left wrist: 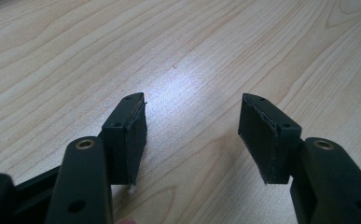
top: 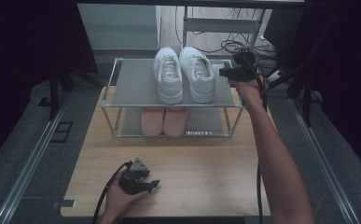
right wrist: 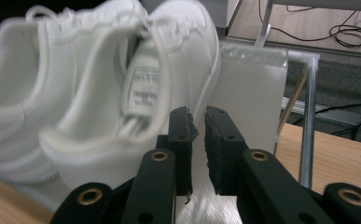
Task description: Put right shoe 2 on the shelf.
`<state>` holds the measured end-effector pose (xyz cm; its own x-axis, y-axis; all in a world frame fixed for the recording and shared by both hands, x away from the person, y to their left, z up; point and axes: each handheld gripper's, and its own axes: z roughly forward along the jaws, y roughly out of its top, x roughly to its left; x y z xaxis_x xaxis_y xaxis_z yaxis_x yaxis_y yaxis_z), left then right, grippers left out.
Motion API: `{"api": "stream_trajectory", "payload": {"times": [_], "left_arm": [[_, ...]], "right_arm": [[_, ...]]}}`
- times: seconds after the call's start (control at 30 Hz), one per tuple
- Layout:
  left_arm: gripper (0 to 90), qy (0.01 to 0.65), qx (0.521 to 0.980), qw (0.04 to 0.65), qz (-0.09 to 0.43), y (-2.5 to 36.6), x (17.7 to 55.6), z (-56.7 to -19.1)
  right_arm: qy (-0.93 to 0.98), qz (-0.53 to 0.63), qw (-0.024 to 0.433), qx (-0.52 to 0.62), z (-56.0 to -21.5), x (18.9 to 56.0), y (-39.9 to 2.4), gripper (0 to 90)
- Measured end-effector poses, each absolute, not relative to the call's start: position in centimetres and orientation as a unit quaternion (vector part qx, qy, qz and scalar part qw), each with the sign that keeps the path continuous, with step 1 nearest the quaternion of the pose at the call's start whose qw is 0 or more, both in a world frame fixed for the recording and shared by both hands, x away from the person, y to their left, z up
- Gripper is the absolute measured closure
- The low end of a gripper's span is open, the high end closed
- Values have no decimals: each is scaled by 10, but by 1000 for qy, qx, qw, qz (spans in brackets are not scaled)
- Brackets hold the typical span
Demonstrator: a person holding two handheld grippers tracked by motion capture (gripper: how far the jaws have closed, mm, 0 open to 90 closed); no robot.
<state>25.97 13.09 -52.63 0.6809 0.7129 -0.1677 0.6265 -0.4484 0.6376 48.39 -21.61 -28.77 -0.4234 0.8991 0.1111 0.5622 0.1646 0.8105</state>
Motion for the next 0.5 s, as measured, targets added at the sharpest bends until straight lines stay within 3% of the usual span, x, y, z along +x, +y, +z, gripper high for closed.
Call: {"api": "stream_trajectory", "payload": {"times": [0.23,0.5], "left_arm": [[421,393,849,346,65,130,260,-527],[422,395,847,348,66,131,260,-528]], "right_arm": [[756,397,216,473,-307,470,-223,888],[757,397,202,478,-325,466,-228,896]]}}
